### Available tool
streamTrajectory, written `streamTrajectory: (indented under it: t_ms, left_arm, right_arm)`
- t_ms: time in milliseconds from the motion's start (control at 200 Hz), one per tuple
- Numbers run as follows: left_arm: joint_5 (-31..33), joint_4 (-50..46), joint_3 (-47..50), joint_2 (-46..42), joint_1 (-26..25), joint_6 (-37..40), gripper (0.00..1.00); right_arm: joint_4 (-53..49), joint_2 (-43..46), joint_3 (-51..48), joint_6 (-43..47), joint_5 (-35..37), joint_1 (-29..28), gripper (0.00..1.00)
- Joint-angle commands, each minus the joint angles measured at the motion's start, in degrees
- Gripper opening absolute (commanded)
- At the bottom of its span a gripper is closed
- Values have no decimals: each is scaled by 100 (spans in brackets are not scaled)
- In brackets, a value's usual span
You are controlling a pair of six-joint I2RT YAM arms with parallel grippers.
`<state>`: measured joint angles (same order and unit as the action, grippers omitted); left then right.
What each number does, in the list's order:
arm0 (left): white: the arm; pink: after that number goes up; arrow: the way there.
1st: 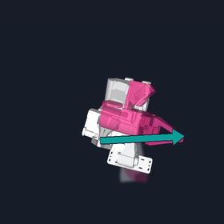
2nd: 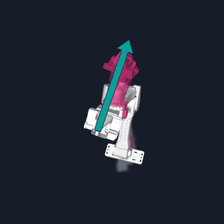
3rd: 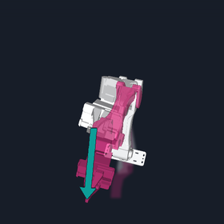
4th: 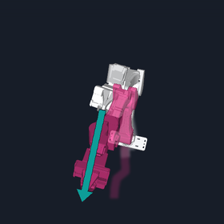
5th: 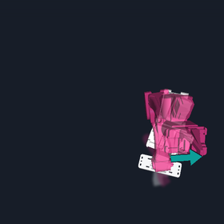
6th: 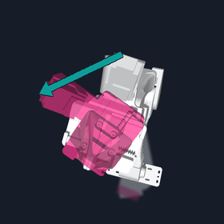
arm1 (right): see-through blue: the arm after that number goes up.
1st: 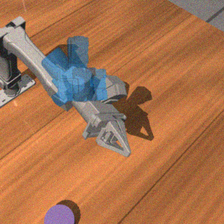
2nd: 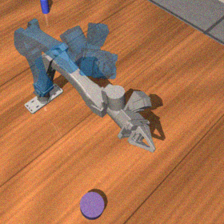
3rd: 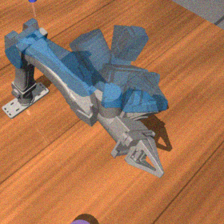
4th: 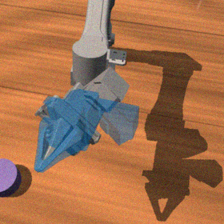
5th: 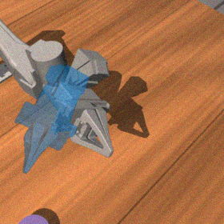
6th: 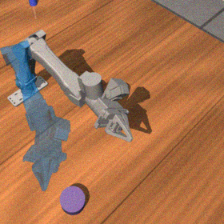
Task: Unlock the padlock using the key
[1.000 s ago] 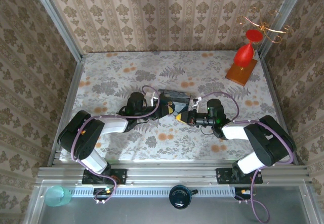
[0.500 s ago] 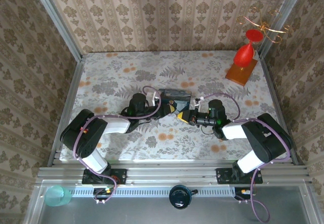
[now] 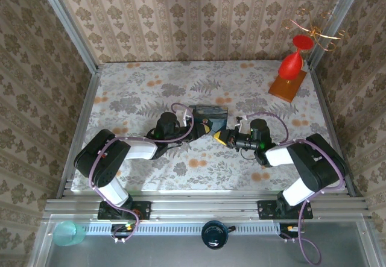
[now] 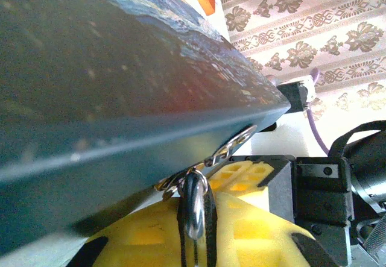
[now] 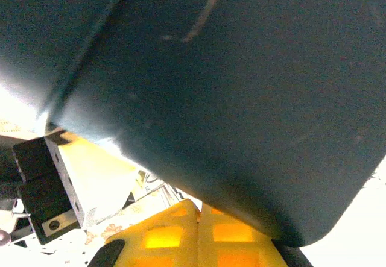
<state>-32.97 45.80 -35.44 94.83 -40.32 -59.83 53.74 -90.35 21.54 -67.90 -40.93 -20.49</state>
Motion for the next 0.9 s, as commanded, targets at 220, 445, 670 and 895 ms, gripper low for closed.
streamTrajectory:
  t_ms: [220, 445, 670, 895]
  left_arm:
    - [-468, 657, -349, -56, -424, 68, 0]
    - [-420, 602, -407, -43, -433, 64, 0]
    - [-105, 108, -424, -58, -431, 249, 0]
    - [-51, -158, -475, -15, -454, 369, 0]
  right_arm:
    - [700, -232, 254, -418, 290, -2, 0]
    - [696, -212, 282, -373, 400, -189, 0]
    - [1010, -167, 321, -333, 429, -270, 0]
    - [994, -191, 318, -233, 489, -315, 0]
